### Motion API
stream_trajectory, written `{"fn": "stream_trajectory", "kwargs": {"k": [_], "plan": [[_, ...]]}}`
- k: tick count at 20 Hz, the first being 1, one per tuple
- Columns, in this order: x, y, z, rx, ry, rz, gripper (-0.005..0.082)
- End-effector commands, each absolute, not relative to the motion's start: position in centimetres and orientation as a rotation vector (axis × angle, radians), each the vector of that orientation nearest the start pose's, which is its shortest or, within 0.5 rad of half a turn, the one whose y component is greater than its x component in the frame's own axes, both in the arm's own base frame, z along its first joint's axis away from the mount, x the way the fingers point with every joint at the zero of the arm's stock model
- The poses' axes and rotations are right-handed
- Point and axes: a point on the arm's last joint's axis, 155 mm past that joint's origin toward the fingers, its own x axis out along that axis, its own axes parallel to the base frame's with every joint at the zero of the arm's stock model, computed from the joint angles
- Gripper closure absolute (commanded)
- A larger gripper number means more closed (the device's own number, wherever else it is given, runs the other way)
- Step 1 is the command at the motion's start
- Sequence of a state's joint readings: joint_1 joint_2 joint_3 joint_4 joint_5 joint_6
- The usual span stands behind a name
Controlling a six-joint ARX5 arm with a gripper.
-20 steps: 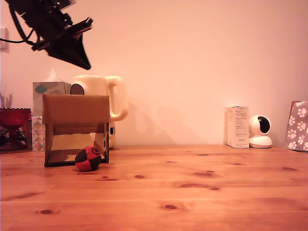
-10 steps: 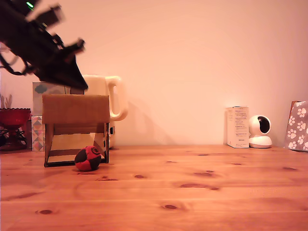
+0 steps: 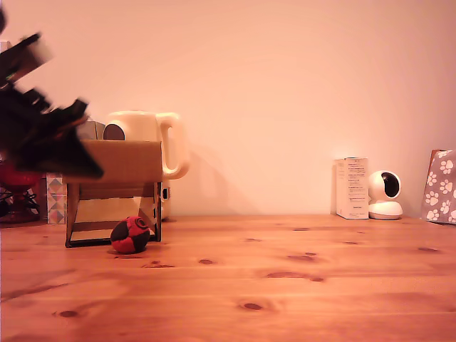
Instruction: Drop the footbag into the cardboard dice tower
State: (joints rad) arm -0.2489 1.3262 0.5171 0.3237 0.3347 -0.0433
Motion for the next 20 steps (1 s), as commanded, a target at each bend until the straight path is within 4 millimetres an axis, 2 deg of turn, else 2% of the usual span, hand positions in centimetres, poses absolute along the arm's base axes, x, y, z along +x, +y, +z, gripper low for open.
{"fn": "stream_trajectory", "kwargs": {"k": [1,4,11,12,13,15,20], "plan": [[35.2,-15.2,11.0,-0.069,0.499,-0.56,0.0788],[35.2,-15.3,10.1,-0.061,0.519,-0.563,0.0788],[36.9,-15.7,9.4,-0.057,0.47,-0.558,0.0783],[37.0,-15.8,9.3,-0.057,0.467,-0.559,0.0764],[37.0,-15.8,9.2,-0.057,0.468,-0.559,0.0705],[37.0,-15.8,9.2,-0.057,0.47,-0.558,0.054],[37.0,-15.8,9.1,-0.058,0.471,-0.558,0.0529]]}}
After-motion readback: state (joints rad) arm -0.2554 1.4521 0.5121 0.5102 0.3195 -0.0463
